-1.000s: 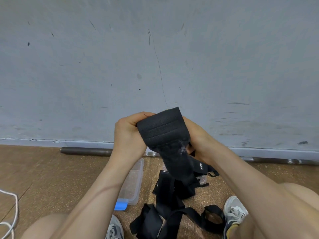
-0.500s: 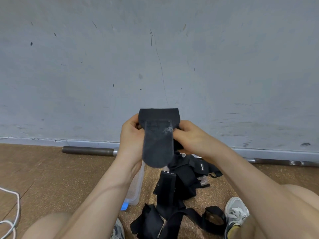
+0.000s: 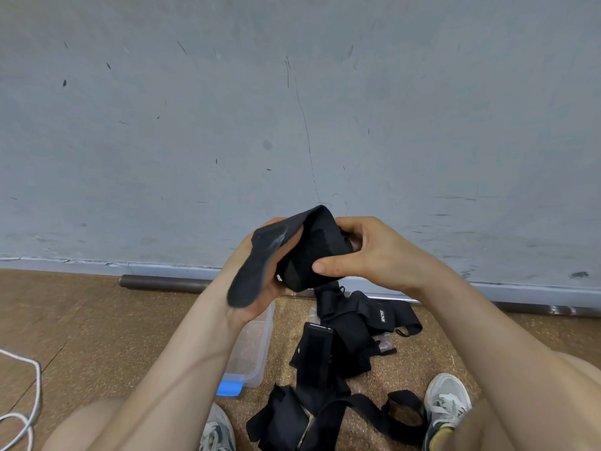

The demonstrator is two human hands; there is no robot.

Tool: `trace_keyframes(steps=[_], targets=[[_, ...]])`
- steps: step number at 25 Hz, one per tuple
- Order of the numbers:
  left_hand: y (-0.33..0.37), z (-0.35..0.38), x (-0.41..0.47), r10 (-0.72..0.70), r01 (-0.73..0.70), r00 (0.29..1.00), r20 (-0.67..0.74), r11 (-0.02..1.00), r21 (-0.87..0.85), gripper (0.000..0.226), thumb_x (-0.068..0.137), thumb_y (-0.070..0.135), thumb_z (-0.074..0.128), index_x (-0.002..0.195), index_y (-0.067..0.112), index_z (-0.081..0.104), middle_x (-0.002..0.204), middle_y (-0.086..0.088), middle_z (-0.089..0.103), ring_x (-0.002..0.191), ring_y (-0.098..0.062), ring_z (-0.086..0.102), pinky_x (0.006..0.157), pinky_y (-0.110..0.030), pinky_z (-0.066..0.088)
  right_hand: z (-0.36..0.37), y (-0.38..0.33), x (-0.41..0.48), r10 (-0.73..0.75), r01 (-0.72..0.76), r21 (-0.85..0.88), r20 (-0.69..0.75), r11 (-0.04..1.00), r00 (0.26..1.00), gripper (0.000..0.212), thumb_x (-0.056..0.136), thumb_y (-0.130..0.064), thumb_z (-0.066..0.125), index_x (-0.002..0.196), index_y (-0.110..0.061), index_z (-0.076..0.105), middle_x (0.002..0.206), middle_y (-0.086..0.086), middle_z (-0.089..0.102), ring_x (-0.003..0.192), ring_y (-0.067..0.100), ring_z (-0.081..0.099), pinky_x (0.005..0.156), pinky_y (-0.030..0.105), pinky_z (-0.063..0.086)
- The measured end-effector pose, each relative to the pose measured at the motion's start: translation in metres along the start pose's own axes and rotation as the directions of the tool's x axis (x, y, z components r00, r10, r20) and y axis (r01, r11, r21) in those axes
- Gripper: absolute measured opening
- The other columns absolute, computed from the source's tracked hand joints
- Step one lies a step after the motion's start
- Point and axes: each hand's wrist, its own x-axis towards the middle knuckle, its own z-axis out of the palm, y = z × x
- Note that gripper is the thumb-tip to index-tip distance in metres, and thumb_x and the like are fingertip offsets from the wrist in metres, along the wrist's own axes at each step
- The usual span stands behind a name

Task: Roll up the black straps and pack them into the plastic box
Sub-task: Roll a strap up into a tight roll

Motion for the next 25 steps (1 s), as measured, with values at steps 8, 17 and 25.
trace_keyframes(steps=[8,17,25], targets=[[-0.002,0.014,-0.005,0.07,-0.074,0.985,-0.158,0.997,-0.022,0.039,0.08,0.025,0.066,0.115,0.007,0.068,0.113,-0.02,0.071,0.104,-0.037,0.067,0.09,-0.055,0.051,-0.012,0.0,-0.002,-0.066,0.064,0.042,0.041,0.997,0.997,0.042,0.075,0.002,0.081,0.113,-0.009,0.069,0.096,-0.002,0.076,0.092,0.011,0.071,0.08,0.022,0.053],[-0.001,0.012,-0.008,0.24,-0.228,0.967,-0.081,0.964,0.138,0.026,0.082,0.022,0.073,0.108,0.016,0.072,0.105,-0.008,0.074,0.1,-0.028,0.07,0.079,-0.04,0.059,-0.031,-0.003,-0.006,0.082,-0.06,0.362,-0.046,0.93,0.996,0.054,0.075,-0.022,0.08,0.126,-0.027,0.063,0.127,0.014,0.062,0.114,0.022,0.064,0.089,0.038,0.056],[0.002,0.015,-0.012,0.481,-0.481,0.865,0.143,0.714,0.508,0.041,0.076,-0.013,0.071,0.089,0.025,0.075,0.119,0.0,0.062,0.103,-0.006,0.063,0.084,-0.023,0.052,-0.013,0.0,-0.001,0.327,-0.361,0.546,0.163,0.756,0.931,0.051,0.081,-0.035,0.068,0.126,-0.014,0.06,0.105,0.018,0.073,0.084,0.033,0.074,0.057,0.03,0.06]])
